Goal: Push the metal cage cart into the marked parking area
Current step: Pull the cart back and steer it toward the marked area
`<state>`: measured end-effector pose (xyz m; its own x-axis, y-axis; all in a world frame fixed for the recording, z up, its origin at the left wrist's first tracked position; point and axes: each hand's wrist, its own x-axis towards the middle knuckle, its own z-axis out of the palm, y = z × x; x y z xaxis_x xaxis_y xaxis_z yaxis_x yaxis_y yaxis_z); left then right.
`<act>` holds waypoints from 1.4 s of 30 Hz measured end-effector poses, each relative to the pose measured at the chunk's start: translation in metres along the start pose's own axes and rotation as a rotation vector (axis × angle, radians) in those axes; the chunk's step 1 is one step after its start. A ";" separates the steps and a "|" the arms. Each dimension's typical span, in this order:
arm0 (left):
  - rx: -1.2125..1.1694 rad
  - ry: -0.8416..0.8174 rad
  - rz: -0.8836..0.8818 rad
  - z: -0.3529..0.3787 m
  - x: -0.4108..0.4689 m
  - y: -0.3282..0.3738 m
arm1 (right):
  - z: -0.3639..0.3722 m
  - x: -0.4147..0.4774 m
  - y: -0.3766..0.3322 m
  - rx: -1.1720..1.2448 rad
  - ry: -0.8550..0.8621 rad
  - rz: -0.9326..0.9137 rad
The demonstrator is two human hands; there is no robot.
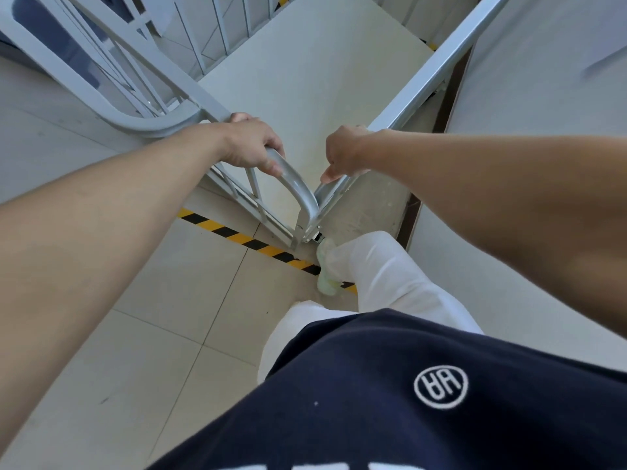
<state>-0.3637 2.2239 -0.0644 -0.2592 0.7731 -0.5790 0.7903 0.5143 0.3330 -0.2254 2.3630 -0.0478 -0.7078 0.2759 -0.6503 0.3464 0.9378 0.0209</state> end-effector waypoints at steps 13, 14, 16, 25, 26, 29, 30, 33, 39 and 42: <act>-0.022 -0.045 -0.056 -0.008 -0.002 0.005 | -0.012 -0.001 -0.006 -0.048 -0.093 -0.018; -0.024 -0.040 -0.066 -0.007 -0.004 0.006 | -0.011 -0.002 -0.010 -0.060 -0.090 -0.034; -0.016 -0.016 -0.072 -0.006 -0.006 0.010 | -0.005 -0.003 -0.022 0.038 -0.061 -0.051; -0.017 0.040 -0.103 -0.003 -0.012 0.021 | 0.010 0.002 -0.043 0.422 -0.025 -0.092; -0.018 0.043 -0.113 -0.003 -0.012 0.023 | 0.011 0.002 -0.041 0.425 -0.042 -0.105; -0.031 0.049 -0.132 -0.001 -0.013 0.029 | 0.013 0.002 -0.036 0.436 -0.071 -0.116; -0.042 0.052 -0.129 0.001 -0.014 0.033 | 0.015 0.001 -0.032 0.427 -0.070 -0.117; -0.072 0.048 -0.098 0.010 -0.015 0.052 | 0.018 -0.006 -0.016 0.393 -0.108 -0.120; -0.098 0.005 -0.021 0.027 -0.014 0.102 | 0.025 -0.034 0.021 0.306 -0.235 -0.065; -0.086 -0.001 0.019 0.032 -0.012 0.125 | 0.031 -0.042 0.038 0.280 -0.300 -0.026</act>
<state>-0.2444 2.2667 -0.0395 -0.2437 0.7825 -0.5730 0.7442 0.5297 0.4069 -0.1630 2.3803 -0.0434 -0.5217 0.1404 -0.8415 0.5140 0.8389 -0.1787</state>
